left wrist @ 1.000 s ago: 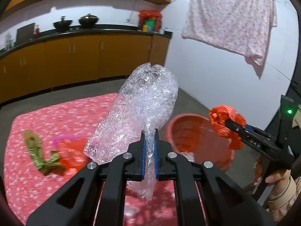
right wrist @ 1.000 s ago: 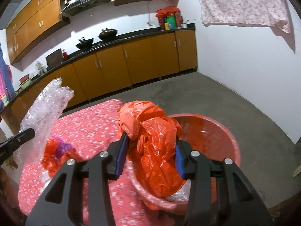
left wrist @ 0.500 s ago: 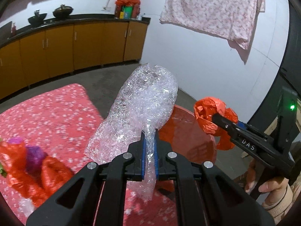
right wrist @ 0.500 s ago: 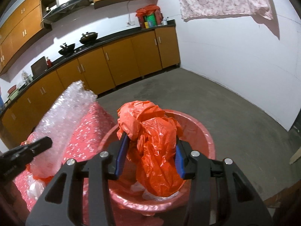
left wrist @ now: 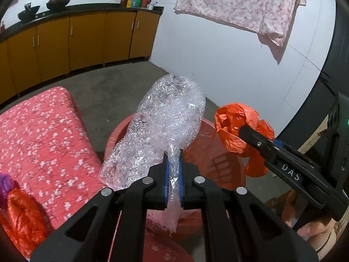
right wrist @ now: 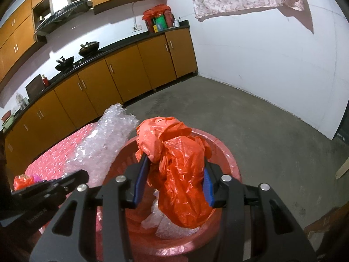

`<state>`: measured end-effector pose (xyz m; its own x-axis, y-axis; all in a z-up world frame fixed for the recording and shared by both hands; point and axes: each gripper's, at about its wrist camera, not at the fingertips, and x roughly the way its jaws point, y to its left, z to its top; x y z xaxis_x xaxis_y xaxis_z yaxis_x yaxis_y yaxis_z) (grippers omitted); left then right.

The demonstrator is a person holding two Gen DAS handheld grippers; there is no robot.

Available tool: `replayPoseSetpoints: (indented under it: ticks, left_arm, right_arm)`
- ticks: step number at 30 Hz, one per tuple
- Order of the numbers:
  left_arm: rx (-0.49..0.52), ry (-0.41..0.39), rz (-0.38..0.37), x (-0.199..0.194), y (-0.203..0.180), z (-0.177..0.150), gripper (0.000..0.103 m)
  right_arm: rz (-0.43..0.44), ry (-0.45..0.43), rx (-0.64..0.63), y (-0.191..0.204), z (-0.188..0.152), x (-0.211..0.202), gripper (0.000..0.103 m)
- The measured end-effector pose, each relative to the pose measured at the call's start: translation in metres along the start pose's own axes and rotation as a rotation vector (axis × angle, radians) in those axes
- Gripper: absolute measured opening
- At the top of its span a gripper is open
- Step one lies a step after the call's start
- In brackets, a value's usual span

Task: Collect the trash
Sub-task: 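Carry both bags over the orange basket and lower them into it, then open the right tool to drop the red bag while the left tool drops bubble wrap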

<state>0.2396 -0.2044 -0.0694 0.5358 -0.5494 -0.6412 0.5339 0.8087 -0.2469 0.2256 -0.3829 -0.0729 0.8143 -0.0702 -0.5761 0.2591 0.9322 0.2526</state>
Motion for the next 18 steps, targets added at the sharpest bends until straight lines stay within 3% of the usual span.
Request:
replayPoseSetpoints:
  ticks: [6,12,14,15,16,18]
  left_arm:
    - [-0.007,0.025,-0.022,0.014,-0.003,0.001,0.007]
    - [-0.035,0.043,-0.025,0.019,0.004,0.001,0.012]
    - [-0.05,0.044,-0.017,0.018,0.009,0.0,0.028]
    - [-0.057,0.039,-0.011,0.016,0.012,0.0,0.045]
    - [-0.064,0.034,-0.008,0.014,0.014,-0.001,0.055]
    - [-0.083,0.029,0.003,0.012,0.019,-0.001,0.057]
  right_arm:
    - [0.004,0.004,0.026,-0.007,-0.002,0.008,0.044]
    - [0.029,-0.003,0.017,-0.003,-0.007,0.01,0.055]
    - [0.031,-0.009,0.011,-0.002,-0.008,0.009,0.059]
    - [0.032,-0.012,0.009,-0.001,-0.009,0.008,0.062]
    - [0.032,-0.015,0.008,-0.002,-0.007,0.009,0.065]
    - [0.023,-0.024,0.007,-0.002,-0.008,0.006,0.069]
